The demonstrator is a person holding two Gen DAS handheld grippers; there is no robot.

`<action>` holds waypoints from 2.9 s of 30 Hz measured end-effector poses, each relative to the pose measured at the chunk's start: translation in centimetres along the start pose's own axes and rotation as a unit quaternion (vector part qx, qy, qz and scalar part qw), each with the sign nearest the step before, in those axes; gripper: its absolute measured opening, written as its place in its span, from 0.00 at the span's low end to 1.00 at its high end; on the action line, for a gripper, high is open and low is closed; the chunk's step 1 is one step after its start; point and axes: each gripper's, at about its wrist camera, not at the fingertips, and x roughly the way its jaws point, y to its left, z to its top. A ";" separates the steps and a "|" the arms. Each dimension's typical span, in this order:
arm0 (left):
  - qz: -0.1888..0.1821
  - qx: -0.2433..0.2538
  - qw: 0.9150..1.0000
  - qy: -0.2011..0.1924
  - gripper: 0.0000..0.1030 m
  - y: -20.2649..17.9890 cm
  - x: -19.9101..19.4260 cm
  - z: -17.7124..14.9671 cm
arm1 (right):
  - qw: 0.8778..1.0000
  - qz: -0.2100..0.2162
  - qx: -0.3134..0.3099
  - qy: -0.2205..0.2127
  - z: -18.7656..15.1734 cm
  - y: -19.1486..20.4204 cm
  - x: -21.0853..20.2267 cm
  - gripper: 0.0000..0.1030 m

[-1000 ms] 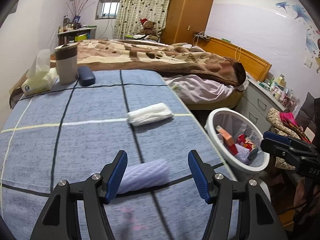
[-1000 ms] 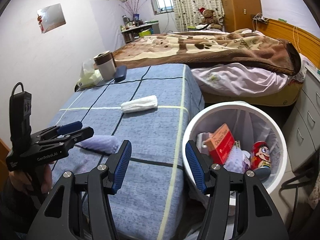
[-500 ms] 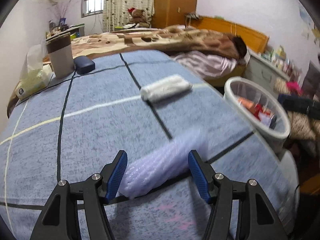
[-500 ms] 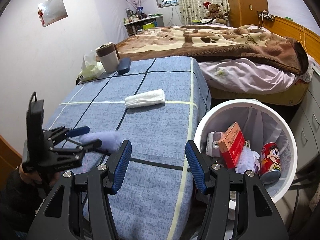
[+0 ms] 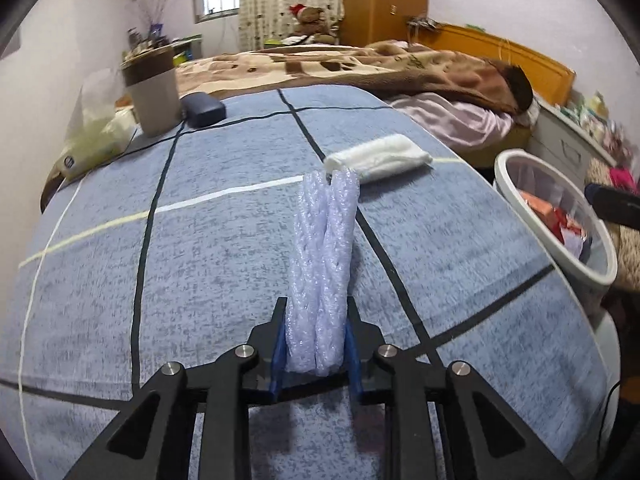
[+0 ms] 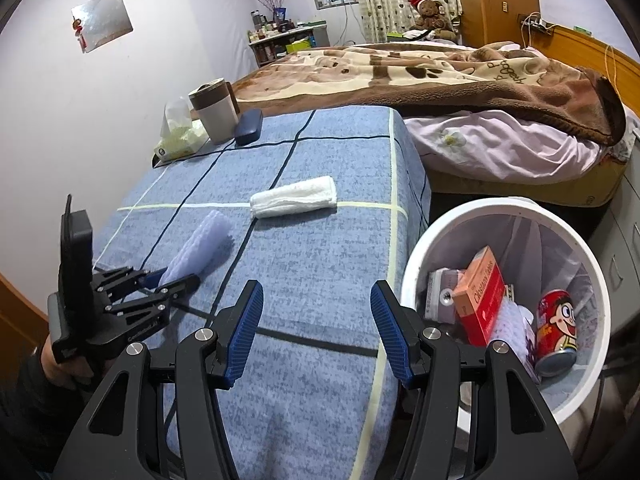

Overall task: Collect trash
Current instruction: 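Grasp the lavender mesh sleeve with the left tool, then grasp the white rolled towel with the right tool while the left tool holds the sleeve, then carry sleeve and towel over the wastebasket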

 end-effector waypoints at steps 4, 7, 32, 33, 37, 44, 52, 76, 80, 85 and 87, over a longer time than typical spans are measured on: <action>-0.004 -0.027 1.000 -0.012 0.24 0.8 -0.6 0.3 | 1.000 0.006 -0.008 -0.001 0.8 0.4 0.9 0.56; 0.001 -0.045 0.999 -0.019 0.24 1.5 -1.1 0.7 | 1.000 0.012 -0.011 0.001 1.7 0.8 2.0 0.56; 0.000 -0.089 0.996 -0.017 0.24 6.3 0.5 1.5 | 0.997 0.011 0.000 0.078 6.2 -0.7 12.8 0.48; 0.001 -0.090 0.996 -0.017 0.24 6.3 0.5 1.5 | 0.997 0.014 -0.003 0.078 6.1 -0.5 12.7 0.42; 0.005 -0.098 0.995 -0.019 0.24 7.0 0.4 1.3 | 0.996 0.031 -0.023 0.083 4.8 1.0 11.6 0.42; 0.011 -0.110 0.994 -0.027 0.24 7.5 -0.8 0.9 | 0.984 0.114 -0.079 0.109 2.9 5.2 9.7 0.42; 0.017 -0.124 0.992 -0.030 0.24 8.7 -1.6 0.4 | 0.992 0.090 -0.069 0.050 4.5 5.1 8.8 0.42; 0.013 -0.125 0.992 -0.016 0.24 9.1 0.0 0.6 | 0.999 0.015 -0.022 0.043 7.0 2.5 12.9 0.10; 0.008 -0.123 0.992 -0.019 0.24 8.5 -0.7 0.6 | 0.999 0.016 -0.022 0.031 6.4 2.5 11.2 0.09; 0.005 -0.115 0.993 -0.028 0.24 7.5 -1.9 0.7 | 1.000 0.020 -0.022 0.006 5.4 2.8 7.9 0.08; 0.004 -0.111 0.993 -0.032 0.24 6.9 -2.5 0.8 | 1.000 0.018 -0.016 -0.003 4.9 2.6 6.7 0.08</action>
